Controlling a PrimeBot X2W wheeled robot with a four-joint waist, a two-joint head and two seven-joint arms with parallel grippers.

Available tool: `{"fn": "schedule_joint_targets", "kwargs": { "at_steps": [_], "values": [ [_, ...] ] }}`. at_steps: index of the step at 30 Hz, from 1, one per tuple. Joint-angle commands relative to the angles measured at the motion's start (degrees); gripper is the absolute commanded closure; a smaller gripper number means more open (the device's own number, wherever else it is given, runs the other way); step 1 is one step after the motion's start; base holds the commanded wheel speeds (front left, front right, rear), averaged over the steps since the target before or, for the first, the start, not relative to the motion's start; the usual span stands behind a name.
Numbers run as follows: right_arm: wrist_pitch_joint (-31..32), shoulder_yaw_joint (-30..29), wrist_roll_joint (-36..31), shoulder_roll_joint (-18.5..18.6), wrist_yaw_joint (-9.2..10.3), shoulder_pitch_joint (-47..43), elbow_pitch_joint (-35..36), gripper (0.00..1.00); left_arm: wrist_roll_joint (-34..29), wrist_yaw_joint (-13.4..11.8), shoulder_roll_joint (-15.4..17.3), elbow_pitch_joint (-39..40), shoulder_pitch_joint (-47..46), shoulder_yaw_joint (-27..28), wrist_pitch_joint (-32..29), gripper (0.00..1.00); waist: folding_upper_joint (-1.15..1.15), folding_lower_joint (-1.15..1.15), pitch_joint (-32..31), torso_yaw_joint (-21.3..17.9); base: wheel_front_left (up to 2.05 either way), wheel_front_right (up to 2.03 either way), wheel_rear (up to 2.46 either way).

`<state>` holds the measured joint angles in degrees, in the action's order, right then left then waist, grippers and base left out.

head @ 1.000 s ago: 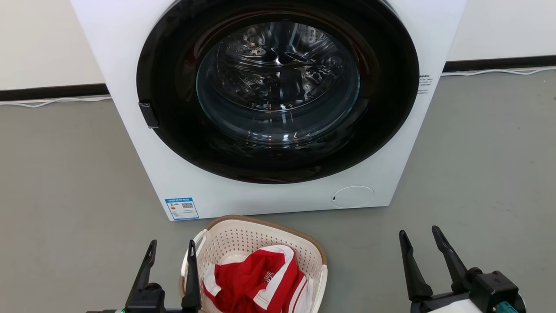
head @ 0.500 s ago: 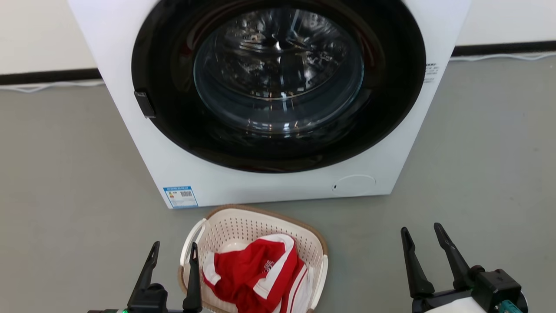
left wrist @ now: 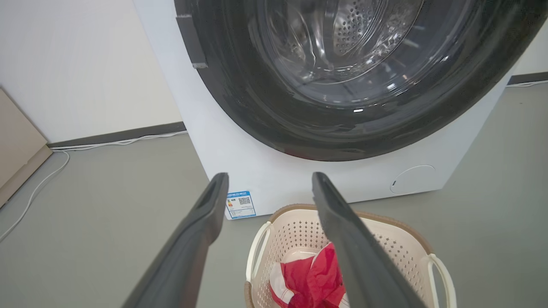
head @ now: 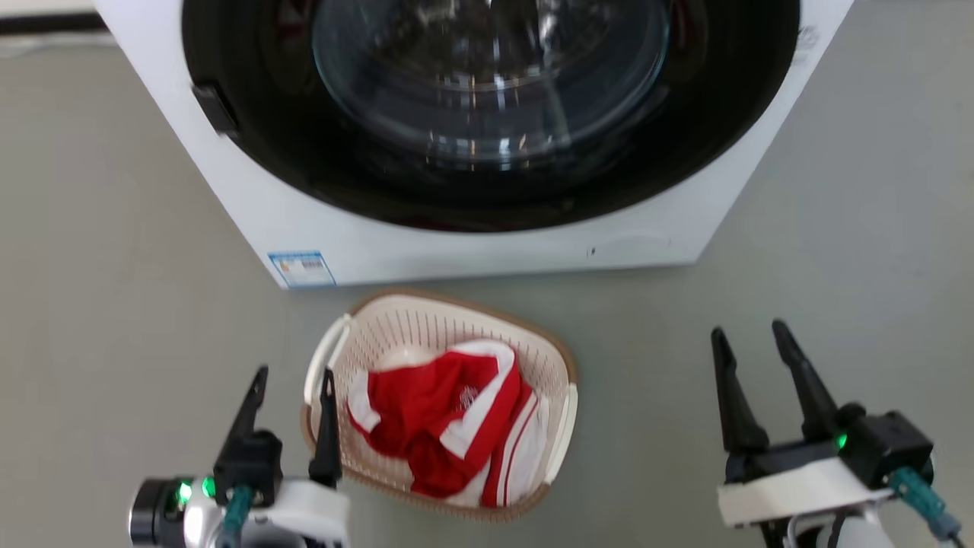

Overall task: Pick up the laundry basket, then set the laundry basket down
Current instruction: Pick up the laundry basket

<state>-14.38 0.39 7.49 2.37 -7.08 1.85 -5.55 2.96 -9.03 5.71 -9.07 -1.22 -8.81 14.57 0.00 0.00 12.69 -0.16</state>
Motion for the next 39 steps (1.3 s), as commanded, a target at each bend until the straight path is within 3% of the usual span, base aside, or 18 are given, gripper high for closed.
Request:
{"fn": "schedule_joint_targets", "kwargs": {
  "at_steps": [1, 23, 39],
  "values": [
    [-0.62, 1.29, -0.33, 0.51, -0.41, 2.09, 1.9, 0.0, 0.01, 0.22, 0.21, 0.77, -3.01, 2.13, 0.43, 0.0, 0.0, 0.0, 3.21, -0.12, 0.0, 0.0, 0.0],
    [-0.62, -0.22, -0.5, 0.51, -0.41, 16.82, 3.68, 0.0, 0.4, 3.75, 0.32, -20.45, -25.7, 5.96, 0.43, 0.0, 0.0, 0.0, 24.78, -0.9, 0.0, 0.0, 0.0],
    [-0.62, -0.54, -0.81, 0.51, -0.41, 21.69, 6.51, 0.0, 0.34, 3.27, 2.7, -32.0, -36.73, 9.08, 0.43, 0.0, 0.0, 0.0, 34.26, -1.84, 0.0, 0.0, 0.0]
  ]
}}
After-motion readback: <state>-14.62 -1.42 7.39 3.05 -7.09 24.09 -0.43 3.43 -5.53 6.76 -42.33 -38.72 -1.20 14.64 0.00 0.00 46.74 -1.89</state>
